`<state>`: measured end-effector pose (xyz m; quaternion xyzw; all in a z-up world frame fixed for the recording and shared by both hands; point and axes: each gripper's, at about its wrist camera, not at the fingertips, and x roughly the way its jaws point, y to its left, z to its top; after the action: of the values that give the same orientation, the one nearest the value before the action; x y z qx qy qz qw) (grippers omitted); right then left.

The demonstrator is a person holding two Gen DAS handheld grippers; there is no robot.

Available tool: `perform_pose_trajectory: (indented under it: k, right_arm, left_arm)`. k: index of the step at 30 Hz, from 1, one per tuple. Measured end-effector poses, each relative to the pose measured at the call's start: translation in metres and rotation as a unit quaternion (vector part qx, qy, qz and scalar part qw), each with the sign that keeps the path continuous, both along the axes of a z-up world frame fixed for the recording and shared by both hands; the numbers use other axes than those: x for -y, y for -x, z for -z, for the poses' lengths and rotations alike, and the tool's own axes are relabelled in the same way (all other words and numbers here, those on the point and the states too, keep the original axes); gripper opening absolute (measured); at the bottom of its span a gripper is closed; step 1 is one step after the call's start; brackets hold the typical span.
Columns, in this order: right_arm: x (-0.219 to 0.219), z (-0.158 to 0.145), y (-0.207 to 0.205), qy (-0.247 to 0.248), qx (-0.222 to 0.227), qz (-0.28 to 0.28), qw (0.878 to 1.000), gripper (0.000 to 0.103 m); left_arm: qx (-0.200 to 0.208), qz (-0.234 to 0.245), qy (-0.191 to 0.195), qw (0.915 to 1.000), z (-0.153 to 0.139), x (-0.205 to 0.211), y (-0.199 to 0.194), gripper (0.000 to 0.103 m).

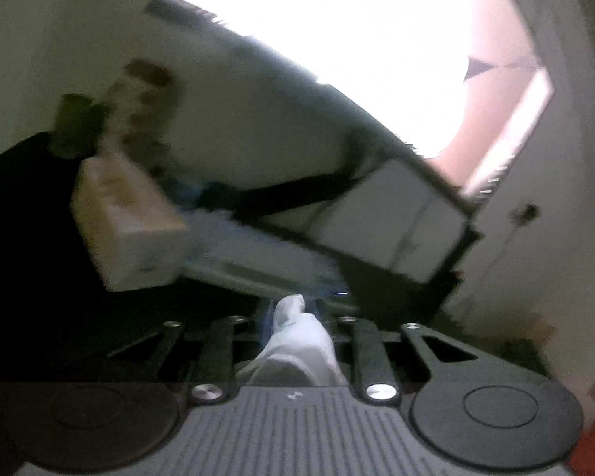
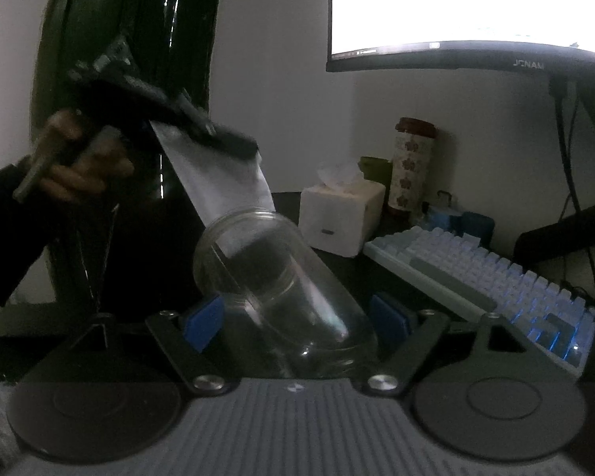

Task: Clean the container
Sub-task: 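Tilt the jar with the right gripper while the left gripper pulls the tissue out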

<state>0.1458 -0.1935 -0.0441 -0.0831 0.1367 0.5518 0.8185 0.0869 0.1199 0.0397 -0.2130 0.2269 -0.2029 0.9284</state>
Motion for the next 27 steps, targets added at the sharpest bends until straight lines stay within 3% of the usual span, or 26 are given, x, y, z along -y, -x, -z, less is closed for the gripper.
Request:
perform_pose_trajectory:
  k: [7, 11, 14, 18, 20, 23, 24, 27]
  right_arm:
    - [0.001, 0.000, 0.000, -0.004, -0.001, -0.002, 1.000, 0.084]
    - [0.001, 0.000, -0.001, -0.007, -0.005, -0.001, 1.000, 0.085]
    - [0.002, 0.000, -0.001, -0.009, -0.006, -0.002, 1.000, 0.085]
    - [0.002, 0.000, -0.001, -0.011, -0.008, -0.001, 1.000, 0.086]
    - [0.002, 0.000, -0.001, -0.012, -0.009, -0.002, 1.000, 0.087]
    - [0.003, 0.000, -0.001, -0.013, -0.010, -0.004, 1.000, 0.087]
    - [0.002, 0.000, 0.000, -0.013, -0.010, -0.003, 1.000, 0.088]
    - [0.003, 0.000, -0.001, -0.016, -0.012, -0.001, 1.000, 0.088]
  left_arm:
    - [0.019, 0.016, -0.067, 0.9975, -0.017, 0.049, 0.023, 0.018]
    - [0.004, -0.050, -0.173, 0.9836, -0.007, 0.074, 0.020, 0.018]
    - [-0.015, -0.067, -0.215, 0.9743, 0.006, 0.084, 0.011, 0.020]
    - [0.006, -0.073, -0.251, 0.9652, 0.012, 0.096, 0.012, 0.025]
    - [0.023, -0.063, -0.272, 0.9599, 0.014, 0.104, 0.016, 0.032]
    - [0.066, -0.070, -0.324, 0.9412, 0.015, 0.123, 0.029, 0.043]
    - [0.079, -0.070, -0.337, 0.9355, 0.014, 0.129, 0.033, 0.053]
    - [0.087, -0.069, -0.334, 0.9359, 0.007, 0.134, 0.037, 0.056]
